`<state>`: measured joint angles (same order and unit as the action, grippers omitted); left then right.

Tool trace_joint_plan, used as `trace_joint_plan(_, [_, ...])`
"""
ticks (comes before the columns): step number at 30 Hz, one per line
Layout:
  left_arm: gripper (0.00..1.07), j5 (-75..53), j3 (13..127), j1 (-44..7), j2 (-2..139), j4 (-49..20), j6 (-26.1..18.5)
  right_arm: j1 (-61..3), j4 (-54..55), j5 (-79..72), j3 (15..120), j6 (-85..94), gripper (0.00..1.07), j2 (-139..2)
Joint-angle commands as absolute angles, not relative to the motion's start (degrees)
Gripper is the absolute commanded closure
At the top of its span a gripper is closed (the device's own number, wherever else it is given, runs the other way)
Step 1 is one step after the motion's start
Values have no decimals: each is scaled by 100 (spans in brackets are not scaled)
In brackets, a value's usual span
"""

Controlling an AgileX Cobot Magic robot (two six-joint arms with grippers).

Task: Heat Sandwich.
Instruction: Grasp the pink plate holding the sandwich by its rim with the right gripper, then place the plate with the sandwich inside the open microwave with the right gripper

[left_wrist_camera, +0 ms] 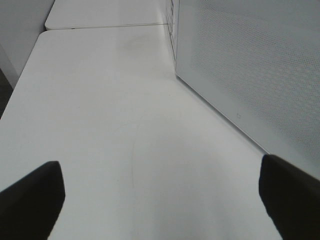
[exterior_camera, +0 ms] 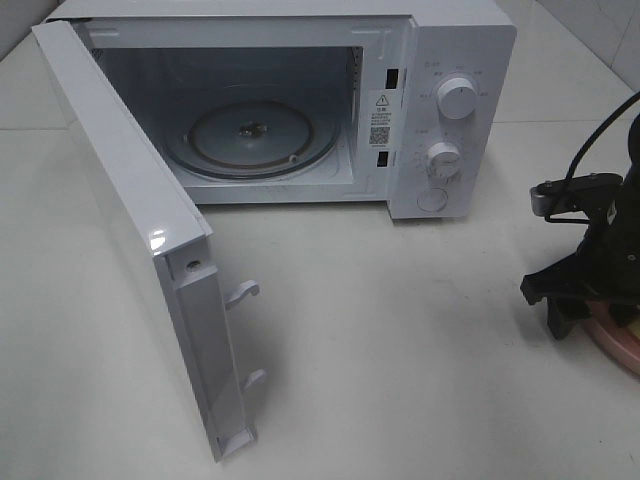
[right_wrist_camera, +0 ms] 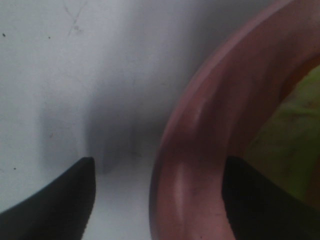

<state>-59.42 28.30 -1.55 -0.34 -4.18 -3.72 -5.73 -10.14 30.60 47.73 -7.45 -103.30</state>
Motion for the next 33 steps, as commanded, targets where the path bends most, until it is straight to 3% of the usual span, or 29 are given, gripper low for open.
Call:
trace_joint_plan(1, [5,-5890,2830,-138,-178,-424,-378,-539,-1049,3128,4790,-762,58,-10359])
trace_joint_plan(2, [5,-5890,2830,-138,-178,-424,-378,-539,-1049,3134,4790,-762,74,-10359])
trace_joint_plan(3, [5,-5890,2830,-138,-178,-424,-378,-539,-1049,3134,4790,-762,74,-10359])
trace_joint_plan(5, [5,-5890,2830,-138,-178,-424,-378,-539,-1049,3146,4790,-762,89,-10359])
trace_joint_plan(6, [5,-5890,2830,-138,-178,-424,-378,-539,-1049,3151,4790,-739,105,-10359])
trace_joint_plan(7, [5,-5890,2830,-138,-178,-424,-378,-539,-1049,3151,4790,-716,107,-10359])
trace_joint_plan(19, [5,-5890,2830,-138,-178,-424,-378,-539,-1083,3151,4790,-636,107,-10353])
trace_joint_plan(33, [5,-5890,2830,-138,-178,-424,-378,-710,-2005,3696,4899,-1455,107,-10153])
